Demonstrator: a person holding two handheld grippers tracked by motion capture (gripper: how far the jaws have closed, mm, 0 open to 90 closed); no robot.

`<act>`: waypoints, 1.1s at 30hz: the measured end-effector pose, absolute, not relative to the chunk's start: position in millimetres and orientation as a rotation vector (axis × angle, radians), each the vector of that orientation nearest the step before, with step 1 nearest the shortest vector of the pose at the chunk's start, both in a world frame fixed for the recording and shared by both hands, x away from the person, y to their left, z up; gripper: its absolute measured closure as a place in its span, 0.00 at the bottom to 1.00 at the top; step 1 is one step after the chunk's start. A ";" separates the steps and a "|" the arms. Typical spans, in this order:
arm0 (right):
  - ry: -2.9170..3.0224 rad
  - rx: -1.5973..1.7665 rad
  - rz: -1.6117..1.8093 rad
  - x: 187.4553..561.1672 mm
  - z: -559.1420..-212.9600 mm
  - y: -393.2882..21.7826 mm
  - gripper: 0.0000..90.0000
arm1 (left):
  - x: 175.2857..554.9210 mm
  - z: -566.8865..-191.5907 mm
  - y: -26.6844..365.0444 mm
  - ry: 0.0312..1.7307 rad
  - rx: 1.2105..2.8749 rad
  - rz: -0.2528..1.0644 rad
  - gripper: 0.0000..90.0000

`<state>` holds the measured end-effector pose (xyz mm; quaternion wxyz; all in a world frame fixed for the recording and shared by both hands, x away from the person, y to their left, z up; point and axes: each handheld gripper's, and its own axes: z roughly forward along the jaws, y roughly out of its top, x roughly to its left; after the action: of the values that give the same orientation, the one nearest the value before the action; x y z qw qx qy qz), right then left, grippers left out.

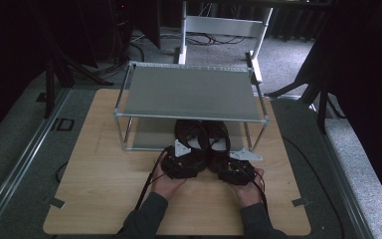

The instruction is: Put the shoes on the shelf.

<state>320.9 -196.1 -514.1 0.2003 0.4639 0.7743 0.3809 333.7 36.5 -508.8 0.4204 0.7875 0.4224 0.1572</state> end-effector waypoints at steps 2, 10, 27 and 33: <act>2.158 1.302 1.076 325.5 -509.2 -190.8 0.38 | 338.4 -506.8 39.4 1.066 1.970 0.398 0.33; 2.130 1.327 1.066 343.1 -509.2 -182.2 0.38 | 354.0 -512.6 45.1 1.089 1.953 0.391 0.34; 2.119 1.338 1.031 367.4 -521.5 -163.7 0.38 | 380.8 -519.5 59.4 1.132 1.962 0.406 0.43; 2.105 1.344 0.996 375.7 -521.8 -159.8 0.38 | 384.7 -520.8 57.3 1.146 1.965 0.400 0.44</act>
<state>375.7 -159.8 -521.8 0.2245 0.4871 0.7628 0.3611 384.7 57.3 -520.8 0.4042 0.7781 0.4539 0.1583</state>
